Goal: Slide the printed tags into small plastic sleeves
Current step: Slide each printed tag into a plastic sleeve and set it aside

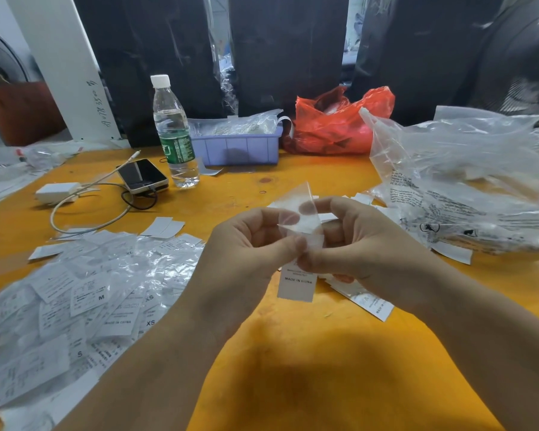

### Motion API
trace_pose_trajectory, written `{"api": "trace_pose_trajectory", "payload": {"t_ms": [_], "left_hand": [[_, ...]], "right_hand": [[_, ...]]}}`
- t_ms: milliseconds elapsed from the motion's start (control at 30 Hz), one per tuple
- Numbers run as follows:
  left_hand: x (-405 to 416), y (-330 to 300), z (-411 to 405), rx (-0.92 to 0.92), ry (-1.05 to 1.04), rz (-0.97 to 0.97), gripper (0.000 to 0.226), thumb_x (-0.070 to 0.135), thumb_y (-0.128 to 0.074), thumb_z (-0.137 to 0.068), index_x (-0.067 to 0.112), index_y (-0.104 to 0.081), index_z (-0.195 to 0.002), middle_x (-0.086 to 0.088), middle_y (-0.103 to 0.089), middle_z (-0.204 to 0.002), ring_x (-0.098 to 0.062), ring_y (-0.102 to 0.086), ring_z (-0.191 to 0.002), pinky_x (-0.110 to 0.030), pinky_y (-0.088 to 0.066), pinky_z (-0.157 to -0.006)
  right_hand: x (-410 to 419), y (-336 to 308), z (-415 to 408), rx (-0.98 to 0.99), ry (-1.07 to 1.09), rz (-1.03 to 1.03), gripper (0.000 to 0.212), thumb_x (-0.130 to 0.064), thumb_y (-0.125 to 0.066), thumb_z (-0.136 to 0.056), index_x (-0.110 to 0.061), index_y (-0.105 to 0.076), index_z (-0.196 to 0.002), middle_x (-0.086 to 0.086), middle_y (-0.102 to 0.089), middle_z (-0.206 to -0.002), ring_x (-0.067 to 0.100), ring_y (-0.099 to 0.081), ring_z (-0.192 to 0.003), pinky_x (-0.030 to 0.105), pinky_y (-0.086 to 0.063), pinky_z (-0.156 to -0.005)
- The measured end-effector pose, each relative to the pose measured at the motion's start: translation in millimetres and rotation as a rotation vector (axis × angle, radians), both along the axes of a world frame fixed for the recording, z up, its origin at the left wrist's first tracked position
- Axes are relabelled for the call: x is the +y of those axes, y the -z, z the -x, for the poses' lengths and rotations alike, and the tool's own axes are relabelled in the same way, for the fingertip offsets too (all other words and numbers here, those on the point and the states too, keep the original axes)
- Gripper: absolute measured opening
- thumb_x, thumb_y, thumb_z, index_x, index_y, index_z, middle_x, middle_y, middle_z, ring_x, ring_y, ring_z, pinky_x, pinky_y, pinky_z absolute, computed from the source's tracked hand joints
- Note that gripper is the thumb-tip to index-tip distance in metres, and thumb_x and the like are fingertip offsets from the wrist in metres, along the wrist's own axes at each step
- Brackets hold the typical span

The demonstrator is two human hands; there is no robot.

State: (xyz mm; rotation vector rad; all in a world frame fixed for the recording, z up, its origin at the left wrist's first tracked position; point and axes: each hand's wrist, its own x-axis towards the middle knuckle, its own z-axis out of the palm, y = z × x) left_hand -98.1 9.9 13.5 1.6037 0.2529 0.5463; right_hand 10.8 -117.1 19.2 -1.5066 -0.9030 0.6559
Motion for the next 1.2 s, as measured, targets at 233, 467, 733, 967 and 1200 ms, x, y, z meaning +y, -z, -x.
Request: {"api": "trace_pose_trajectory", "payload": {"t_ms": [233,467,733,967,1200], "left_hand": [[3.3,-1.5,-0.7,-0.086,-0.145,0.153,0.044,0.025,-0.072,-0.066,0.018,-0.064,-0.109,-0.008,-0.075,-0.089,-0.011,-0.071,-0.079,-0.019,-0.054,-0.066],[5.6,1.0,-3.3,-0.035,-0.112,0.286,0.045,0.027,-0.073,-0.058,0.02,-0.068,-0.102,-0.008,-0.074,-0.086,-0.011,-0.064,-0.071,-0.032,-0.052,-0.077],[2.8,3.0,-4.9,0.031,-0.032,0.234,0.033,0.033,-0.071,-0.061,0.018,-0.076,-0.091,-0.002,-0.071,-0.084,-0.007,-0.061,-0.07,-0.026,-0.048,-0.069],[4.9,1.9,-4.7,0.065,-0.048,0.313,0.015,0.029,-0.07,-0.073,0.022,-0.078,-0.084,0.0,-0.071,-0.083,-0.009,-0.057,-0.069,-0.026,-0.047,-0.066],[1.2,1.4,-3.4,0.048,0.039,0.321,0.034,0.026,-0.07,-0.065,0.015,-0.075,-0.096,0.001,-0.064,-0.076,-0.006,-0.055,-0.06,-0.023,-0.045,-0.061]], "right_hand": [[0.5,6.7,1.4,-0.12,-0.098,0.139,0.01,-0.01,-0.063,-0.091,-0.004,-0.071,-0.092,0.008,-0.068,-0.071,0.01,-0.053,-0.056,0.023,-0.039,-0.049],[1.5,4.3,1.3,-0.07,-0.013,0.015,0.022,-0.013,-0.057,-0.094,-0.008,-0.065,-0.075,0.004,-0.058,-0.058,0.016,-0.044,-0.051,0.03,-0.032,-0.048],[-1.4,4.1,-2.4,-0.183,0.101,-0.064,0.022,-0.023,-0.063,-0.091,-0.008,-0.066,-0.075,0.0,-0.056,-0.056,0.012,-0.043,-0.049,0.024,-0.032,-0.046],[-4.0,4.4,-5.8,-0.26,0.017,-0.132,0.008,-0.015,-0.066,-0.088,-0.012,-0.073,-0.092,-0.01,-0.06,-0.057,0.006,-0.048,-0.048,0.016,-0.04,-0.048],[-2.6,4.7,-5.7,-0.301,0.088,-0.141,0.018,-0.019,-0.067,-0.088,-0.006,-0.068,-0.075,-0.01,-0.055,-0.05,0.004,-0.046,-0.045,0.015,-0.037,-0.047]]}}
